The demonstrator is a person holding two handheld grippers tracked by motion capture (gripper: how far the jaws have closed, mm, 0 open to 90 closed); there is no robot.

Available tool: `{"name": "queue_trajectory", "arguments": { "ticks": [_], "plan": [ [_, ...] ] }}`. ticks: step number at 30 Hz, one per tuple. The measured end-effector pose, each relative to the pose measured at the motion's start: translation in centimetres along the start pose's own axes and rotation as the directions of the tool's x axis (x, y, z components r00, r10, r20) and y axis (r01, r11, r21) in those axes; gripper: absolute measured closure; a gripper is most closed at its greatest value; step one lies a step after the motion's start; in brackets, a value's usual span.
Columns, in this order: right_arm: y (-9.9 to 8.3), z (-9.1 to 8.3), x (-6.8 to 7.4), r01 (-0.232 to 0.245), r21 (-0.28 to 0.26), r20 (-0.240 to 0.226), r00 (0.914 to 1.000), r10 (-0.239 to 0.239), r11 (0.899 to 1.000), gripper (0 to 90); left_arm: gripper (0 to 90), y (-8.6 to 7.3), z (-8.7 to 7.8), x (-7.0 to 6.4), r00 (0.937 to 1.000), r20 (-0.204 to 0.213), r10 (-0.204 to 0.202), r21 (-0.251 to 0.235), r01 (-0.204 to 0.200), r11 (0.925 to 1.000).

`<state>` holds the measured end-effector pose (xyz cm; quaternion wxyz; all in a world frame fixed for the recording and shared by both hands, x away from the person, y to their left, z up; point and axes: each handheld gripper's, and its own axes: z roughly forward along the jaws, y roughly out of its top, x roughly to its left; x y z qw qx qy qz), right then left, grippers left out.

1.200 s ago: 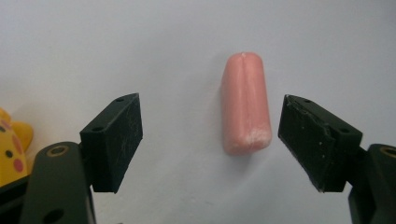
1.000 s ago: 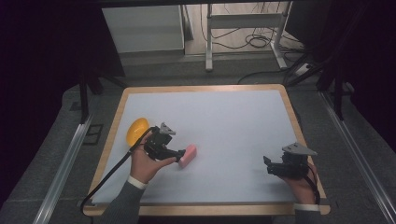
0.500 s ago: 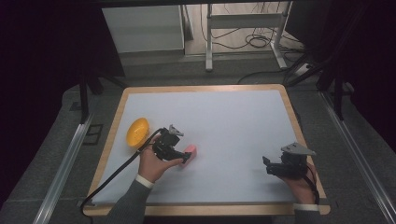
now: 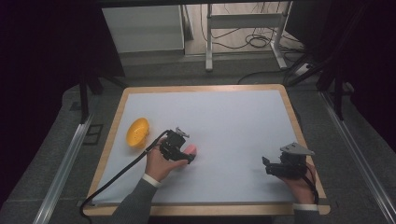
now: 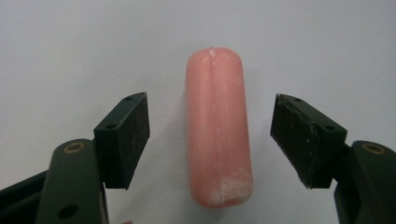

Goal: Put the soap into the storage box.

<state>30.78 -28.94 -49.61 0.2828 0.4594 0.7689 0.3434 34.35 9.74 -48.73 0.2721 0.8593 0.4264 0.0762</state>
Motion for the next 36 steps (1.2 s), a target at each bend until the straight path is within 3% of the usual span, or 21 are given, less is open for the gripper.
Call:
{"name": "queue_trajectory", "arguments": {
  "ticks": [6,10,22,29,36],
  "plan": [
    [0.0,-0.1,-0.1,-0.002,-0.002,0.002,1.0000,0.002,1.000,6.4,33.8,0.5,0.9,-0.4,0.9998,-0.018,0.012,0.035,-0.011,0.9993],
    [0.0,-0.1,-0.1,-0.003,-0.003,0.002,1.0000,0.003,1.000,6.4,40.8,0.5,1.2,-0.4,0.9989,-0.044,0.013,0.033,-0.012,0.9994],
    [0.0,-0.1,-0.2,-0.020,-0.002,0.018,0.9996,0.020,1.000,6.4,59.3,0.0,2.1,-0.5,0.9995,-0.029,0.015,0.047,-0.014,0.9988],
    [0.0,-0.2,-0.3,-0.026,-0.012,0.022,0.9994,0.026,1.000,6.4,59.9,-0.1,1.8,-0.3,0.9992,-0.034,0.021,0.049,-0.020,0.9986],
    [0.0,-0.3,-0.4,-0.024,-0.015,0.023,0.9994,0.025,1.000,6.4,59.9,-0.3,0.7,-0.1,0.9993,-0.029,0.024,0.020,-0.023,0.9995]
  ]
}}
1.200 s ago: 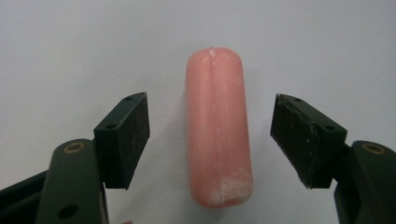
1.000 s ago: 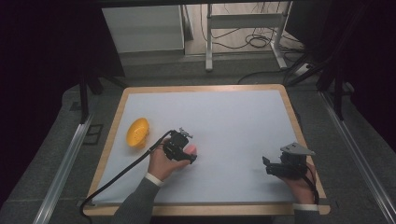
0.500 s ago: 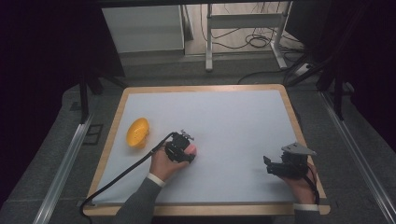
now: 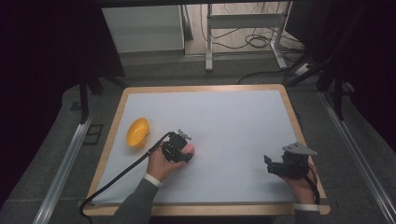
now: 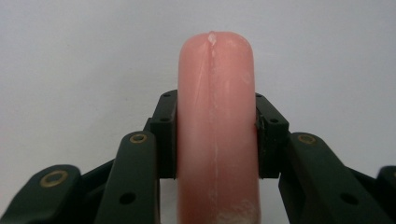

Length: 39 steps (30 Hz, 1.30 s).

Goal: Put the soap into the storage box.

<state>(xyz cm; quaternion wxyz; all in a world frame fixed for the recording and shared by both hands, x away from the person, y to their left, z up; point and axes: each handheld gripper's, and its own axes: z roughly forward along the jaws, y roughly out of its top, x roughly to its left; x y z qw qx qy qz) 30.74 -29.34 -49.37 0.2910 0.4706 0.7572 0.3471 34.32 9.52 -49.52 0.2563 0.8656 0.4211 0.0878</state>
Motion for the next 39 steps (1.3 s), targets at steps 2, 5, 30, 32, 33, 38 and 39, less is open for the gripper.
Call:
{"name": "queue_trajectory", "arguments": {
  "ticks": [2,5,30,32,33,38,39],
  "plan": [
    [0.0,0.0,0.0,-0.002,0.000,0.001,1.0000,0.002,1.000,6.4,60.0,0.0,-0.4,0.1,1.0000,-0.005,-0.002,-0.012,0.001,0.9999],
    [0.0,0.0,0.0,-0.001,0.002,0.000,1.0000,0.001,1.000,6.4,60.0,0.0,-1.0,0.2,1.0000,0.000,0.002,-0.021,-0.002,0.9998],
    [0.0,0.0,0.0,0.003,0.002,-0.001,1.0000,-0.003,1.000,6.4,60.0,0.0,-3.6,1.4,0.9994,-0.033,-0.009,-0.092,0.006,0.9957],
    [0.0,0.0,0.0,0.004,0.004,0.000,1.0000,-0.004,1.000,6.4,60.0,-0.1,-3.8,1.6,0.9993,-0.033,-0.014,-0.098,0.011,0.9952],
    [0.0,0.0,0.1,0.002,0.002,-0.001,1.0000,-0.002,1.000,6.4,60.0,-0.1,-3.9,1.7,0.9993,-0.035,-0.015,-0.098,0.011,0.9951],
    [0.0,0.0,0.1,0.003,0.002,-0.002,1.0000,-0.003,1.000,6.4,60.0,-0.3,-4.2,2.1,0.9995,-0.026,-0.019,-0.104,0.016,0.9945],
    [0.0,0.0,0.1,0.002,0.003,-0.003,1.0000,-0.002,1.000,6.4,60.0,-0.3,-4.3,2.2,0.9994,-0.027,-0.019,-0.105,0.017,0.9943]
  ]
}}
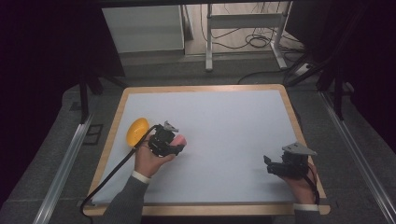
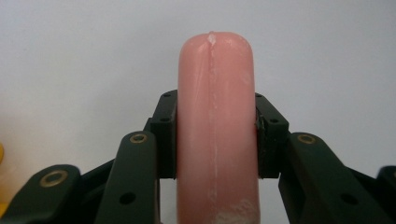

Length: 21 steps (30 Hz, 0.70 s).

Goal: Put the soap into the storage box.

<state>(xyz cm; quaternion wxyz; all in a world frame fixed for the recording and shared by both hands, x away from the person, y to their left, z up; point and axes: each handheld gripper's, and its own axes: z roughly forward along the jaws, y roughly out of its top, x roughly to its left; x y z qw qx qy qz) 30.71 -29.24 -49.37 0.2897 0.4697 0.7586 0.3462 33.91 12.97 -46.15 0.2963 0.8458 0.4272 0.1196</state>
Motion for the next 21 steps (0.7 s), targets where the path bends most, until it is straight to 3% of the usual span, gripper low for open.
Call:
{"name": "queue_trajectory", "arguments": {
  "ticks": [21],
  "plan": [
    [0.0,0.0,0.0,0.004,0.004,0.000,1.0000,-0.004,1.000,6.4,60.0,-0.7,-1.6,1.9,0.9985,-0.036,-0.042,-0.025,0.041,0.9988]
  ]
}}
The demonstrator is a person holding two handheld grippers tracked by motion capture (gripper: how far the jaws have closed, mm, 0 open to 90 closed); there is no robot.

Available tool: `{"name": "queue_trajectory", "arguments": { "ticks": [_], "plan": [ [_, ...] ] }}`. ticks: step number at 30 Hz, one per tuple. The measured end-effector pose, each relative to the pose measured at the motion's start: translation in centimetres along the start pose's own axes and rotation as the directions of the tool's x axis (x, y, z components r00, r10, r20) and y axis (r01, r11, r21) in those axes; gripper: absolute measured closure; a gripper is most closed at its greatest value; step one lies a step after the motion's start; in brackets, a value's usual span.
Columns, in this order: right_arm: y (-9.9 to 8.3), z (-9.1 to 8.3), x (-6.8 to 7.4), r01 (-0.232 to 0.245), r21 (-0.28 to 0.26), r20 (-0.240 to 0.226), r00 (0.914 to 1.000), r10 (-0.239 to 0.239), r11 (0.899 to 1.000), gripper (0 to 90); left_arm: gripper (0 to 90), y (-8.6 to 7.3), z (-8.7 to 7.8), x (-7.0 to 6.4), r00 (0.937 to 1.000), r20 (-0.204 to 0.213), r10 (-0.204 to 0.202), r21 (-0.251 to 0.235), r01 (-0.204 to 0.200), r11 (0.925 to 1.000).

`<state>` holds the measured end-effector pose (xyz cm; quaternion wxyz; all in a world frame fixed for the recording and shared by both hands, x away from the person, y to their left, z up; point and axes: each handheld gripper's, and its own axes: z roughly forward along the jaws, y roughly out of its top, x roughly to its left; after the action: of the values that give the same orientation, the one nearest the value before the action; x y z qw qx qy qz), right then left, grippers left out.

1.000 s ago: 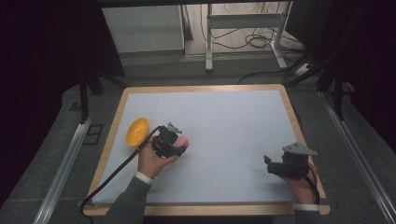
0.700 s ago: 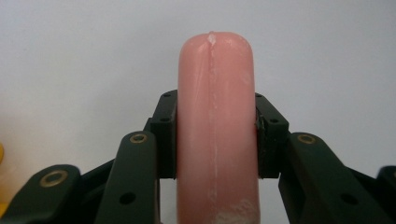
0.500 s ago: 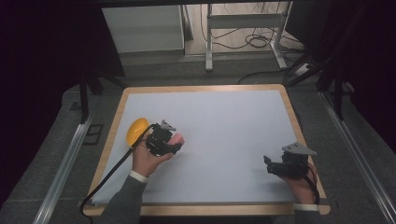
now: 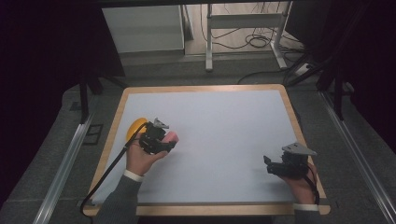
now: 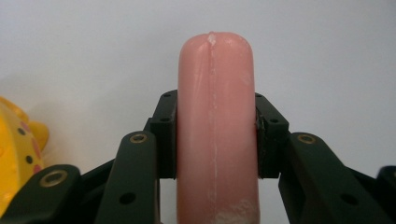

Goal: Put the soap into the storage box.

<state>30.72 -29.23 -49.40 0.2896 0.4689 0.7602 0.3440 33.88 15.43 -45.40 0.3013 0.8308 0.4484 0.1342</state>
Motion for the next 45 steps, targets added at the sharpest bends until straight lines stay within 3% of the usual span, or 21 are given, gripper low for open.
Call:
{"name": "queue_trajectory", "arguments": {
  "ticks": [30,45],
  "plan": [
    [0.0,0.1,0.0,0.002,0.000,-0.002,1.0000,-0.002,1.000,6.4,60.0,-0.1,-1.7,2.4,0.9987,-0.041,-0.030,-0.023,0.029,0.9993],
    [-0.1,0.1,0.0,0.002,0.002,-0.002,1.0000,-0.002,1.000,6.4,60.0,-0.6,-2.1,3.9,0.9956,-0.061,-0.072,-0.044,0.069,0.9966]
  ]
}}
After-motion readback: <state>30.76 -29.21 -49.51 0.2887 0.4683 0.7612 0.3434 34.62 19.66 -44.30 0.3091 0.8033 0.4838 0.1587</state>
